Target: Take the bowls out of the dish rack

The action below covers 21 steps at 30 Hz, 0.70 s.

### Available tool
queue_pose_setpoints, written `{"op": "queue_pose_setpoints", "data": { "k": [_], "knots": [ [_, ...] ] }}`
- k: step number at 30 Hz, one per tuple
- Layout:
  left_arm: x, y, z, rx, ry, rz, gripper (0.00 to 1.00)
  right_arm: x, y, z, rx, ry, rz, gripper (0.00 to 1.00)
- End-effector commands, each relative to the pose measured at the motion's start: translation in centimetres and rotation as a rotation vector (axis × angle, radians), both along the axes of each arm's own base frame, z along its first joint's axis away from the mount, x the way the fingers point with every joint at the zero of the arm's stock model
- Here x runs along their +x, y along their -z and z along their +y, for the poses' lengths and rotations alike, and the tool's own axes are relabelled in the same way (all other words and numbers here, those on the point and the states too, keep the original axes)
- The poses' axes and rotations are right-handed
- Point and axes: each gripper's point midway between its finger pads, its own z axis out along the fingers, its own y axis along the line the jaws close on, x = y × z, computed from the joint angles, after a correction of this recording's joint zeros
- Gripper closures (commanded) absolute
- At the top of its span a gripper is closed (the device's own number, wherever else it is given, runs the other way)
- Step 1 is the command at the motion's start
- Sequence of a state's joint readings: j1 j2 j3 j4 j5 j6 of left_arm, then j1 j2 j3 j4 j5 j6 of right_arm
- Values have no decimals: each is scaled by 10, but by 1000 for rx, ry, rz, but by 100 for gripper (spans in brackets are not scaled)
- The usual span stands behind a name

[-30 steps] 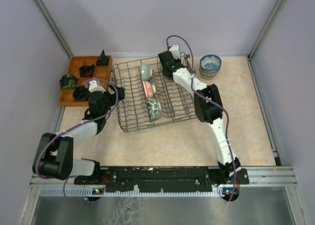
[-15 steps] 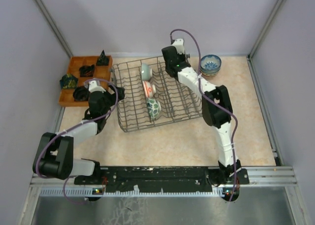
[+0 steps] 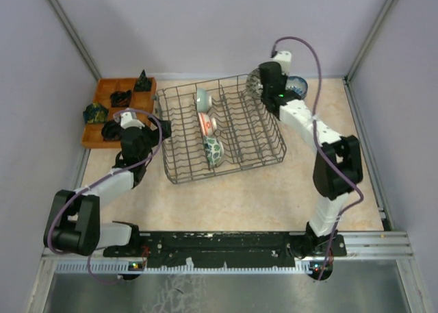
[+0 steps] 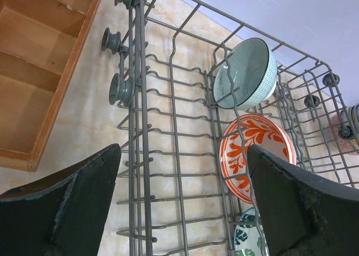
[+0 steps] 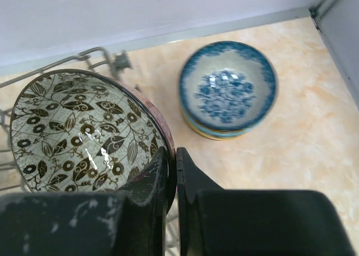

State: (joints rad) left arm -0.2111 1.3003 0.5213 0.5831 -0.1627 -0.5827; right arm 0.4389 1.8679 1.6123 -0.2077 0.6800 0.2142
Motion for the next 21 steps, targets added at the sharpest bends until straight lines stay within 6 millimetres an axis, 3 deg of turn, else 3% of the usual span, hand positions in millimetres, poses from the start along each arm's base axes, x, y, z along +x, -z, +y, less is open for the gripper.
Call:
{"op": "queue_pose_setpoints", "data": {
  "k": [1, 3, 5, 11, 17, 21],
  "knots": [
    [-3, -9, 1, -1, 6, -23, 1, -11, -88, -62, 271, 49, -244, 100],
    [-4, -11, 0, -8, 13, -28, 1, -26, -96, -89, 321, 75, -267, 100],
    [-5, -11, -2, -17, 18, -25, 1, -41, -90, -114, 354, 119, -264, 100],
    [-4, -13, -8, -50, 40, -24, 1, -81, -52, -173, 457, 233, -247, 100],
    [-4, -15, -11, -63, 55, -29, 1, -98, -4, -211, 560, 288, -187, 100],
    [-4, -16, -11, -65, 54, -31, 1, -103, 26, -223, 615, 307, -156, 100]
  ]
}}
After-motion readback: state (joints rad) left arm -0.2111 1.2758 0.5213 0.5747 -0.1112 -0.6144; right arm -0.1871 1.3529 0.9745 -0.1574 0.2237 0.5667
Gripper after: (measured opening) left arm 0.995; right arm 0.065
